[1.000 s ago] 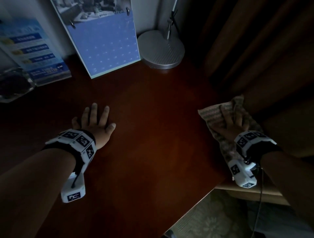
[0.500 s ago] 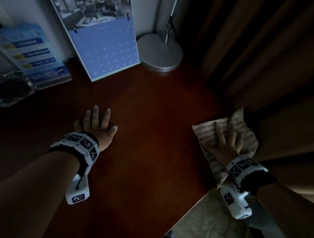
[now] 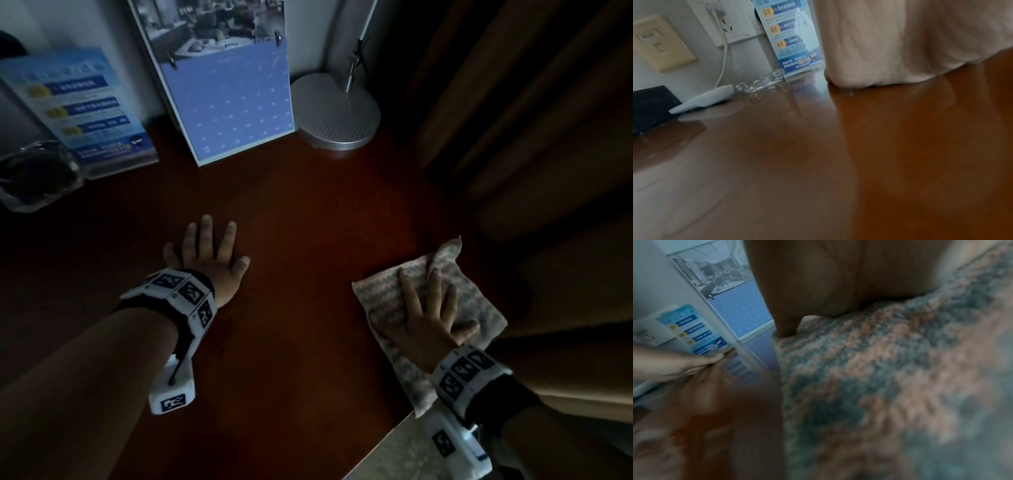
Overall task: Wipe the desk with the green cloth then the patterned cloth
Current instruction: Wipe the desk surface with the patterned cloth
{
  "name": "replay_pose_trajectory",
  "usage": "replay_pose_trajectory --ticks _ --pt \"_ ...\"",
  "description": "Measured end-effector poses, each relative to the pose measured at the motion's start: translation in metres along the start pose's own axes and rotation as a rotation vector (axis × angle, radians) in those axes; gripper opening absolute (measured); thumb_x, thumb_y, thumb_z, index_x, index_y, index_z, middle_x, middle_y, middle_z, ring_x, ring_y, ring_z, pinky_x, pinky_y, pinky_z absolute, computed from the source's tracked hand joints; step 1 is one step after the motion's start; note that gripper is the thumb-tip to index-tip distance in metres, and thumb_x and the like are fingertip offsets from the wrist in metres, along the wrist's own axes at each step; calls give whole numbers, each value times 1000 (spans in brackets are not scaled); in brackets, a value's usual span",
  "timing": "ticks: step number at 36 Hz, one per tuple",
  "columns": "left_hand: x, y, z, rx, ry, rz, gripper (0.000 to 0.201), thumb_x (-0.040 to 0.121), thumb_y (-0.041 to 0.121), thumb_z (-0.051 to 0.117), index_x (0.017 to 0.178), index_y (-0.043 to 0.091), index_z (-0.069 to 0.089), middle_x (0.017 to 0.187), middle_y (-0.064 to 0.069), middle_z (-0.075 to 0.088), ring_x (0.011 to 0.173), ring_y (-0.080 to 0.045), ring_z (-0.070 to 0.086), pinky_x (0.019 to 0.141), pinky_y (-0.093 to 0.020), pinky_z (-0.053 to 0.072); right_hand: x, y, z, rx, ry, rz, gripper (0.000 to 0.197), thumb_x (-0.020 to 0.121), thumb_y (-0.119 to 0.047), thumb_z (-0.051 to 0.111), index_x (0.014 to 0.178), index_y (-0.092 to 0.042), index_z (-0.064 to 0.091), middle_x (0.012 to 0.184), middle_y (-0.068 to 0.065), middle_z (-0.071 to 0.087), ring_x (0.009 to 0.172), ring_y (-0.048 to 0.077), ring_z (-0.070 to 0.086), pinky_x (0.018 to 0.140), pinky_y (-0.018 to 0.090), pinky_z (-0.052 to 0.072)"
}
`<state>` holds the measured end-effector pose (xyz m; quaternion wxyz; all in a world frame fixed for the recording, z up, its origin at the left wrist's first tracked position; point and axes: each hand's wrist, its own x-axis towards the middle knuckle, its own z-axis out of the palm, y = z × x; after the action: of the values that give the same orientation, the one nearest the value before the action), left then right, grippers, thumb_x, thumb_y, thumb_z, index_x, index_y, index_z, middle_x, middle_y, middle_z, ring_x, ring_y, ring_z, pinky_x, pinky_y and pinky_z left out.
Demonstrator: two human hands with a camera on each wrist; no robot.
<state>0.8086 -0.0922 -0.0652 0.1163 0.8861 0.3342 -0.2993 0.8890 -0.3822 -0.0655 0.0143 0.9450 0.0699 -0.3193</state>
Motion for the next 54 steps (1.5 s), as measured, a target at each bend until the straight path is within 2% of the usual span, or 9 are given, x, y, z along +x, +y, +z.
replay_pose_trajectory --ticks 16,21,25,28,41,43,46,49,54 --pt "2 -2 6 -4 17 19 62 97 55 8 143 34 -27 151 -2 -35 142 -24 -23 115 -53 -5 98 -88 -74 -17 73 -131 91 69 -86 34 138 -58 -18 151 -9 -35 141 34 -26 105 74 1" --pt "3 -4 7 -3 45 24 62 96 55 7 144 34 -27 151 -2 -34 142 -23 -23 115 -53 -5 113 -97 -74 -15 160 -195 107 44 -98 14 139 -58 -13 155 -8 -26 142 37 -20 109 67 9" --pt "4 -5 9 -16 45 27 61 96 55 7 144 34 -26 151 -1 -36 142 -23 -25 115 -53 -7 108 -99 -73 -23 125 -209 89 71 -85 35 140 -56 -13 153 -8 -31 141 34 -23 108 69 4" --pt "4 -5 9 -21 53 28 61 97 54 8 144 35 -25 151 -1 -35 142 -22 -25 115 -53 -7 94 -100 -62 -73 148 -255 83 76 -82 32 141 -56 -12 154 -8 -29 143 31 -21 106 72 -4" --pt "-1 -4 19 23 180 35 59 97 51 6 147 31 -20 155 -4 -25 144 -24 -17 115 -54 -1 2 -103 12 -288 56 -494 85 75 -82 28 139 -54 -21 146 -6 -43 138 29 -33 102 73 -11" --pt "-2 -5 18 19 163 41 60 98 51 6 147 31 -21 155 -3 -27 144 -23 -19 115 -54 -3 -2 -104 17 -323 61 -511 87 67 -85 16 139 -53 -22 142 -6 -48 138 30 -34 102 74 -11" --pt "-7 -11 14 -12 135 66 59 98 51 8 146 32 -22 154 0 -29 143 -21 -21 114 -55 -7 1 -106 17 -329 34 -513 89 64 -87 15 139 -54 -21 140 -8 -49 137 30 -36 101 74 -11" --pt "-19 -22 15 -77 183 93 60 99 49 10 146 32 -22 155 2 -27 144 -19 -21 115 -53 -7 3 -112 12 -329 24 -540 101 48 -97 5 138 -57 -19 141 -11 -47 137 29 -35 100 74 -13" --pt "-51 -46 28 -139 174 50 63 100 47 15 146 29 -25 154 0 -29 143 -20 -21 117 -50 -4 9 -130 1 -342 -16 -531 85 76 -83 31 141 -54 -16 148 -7 -40 135 28 -38 101 74 -11"
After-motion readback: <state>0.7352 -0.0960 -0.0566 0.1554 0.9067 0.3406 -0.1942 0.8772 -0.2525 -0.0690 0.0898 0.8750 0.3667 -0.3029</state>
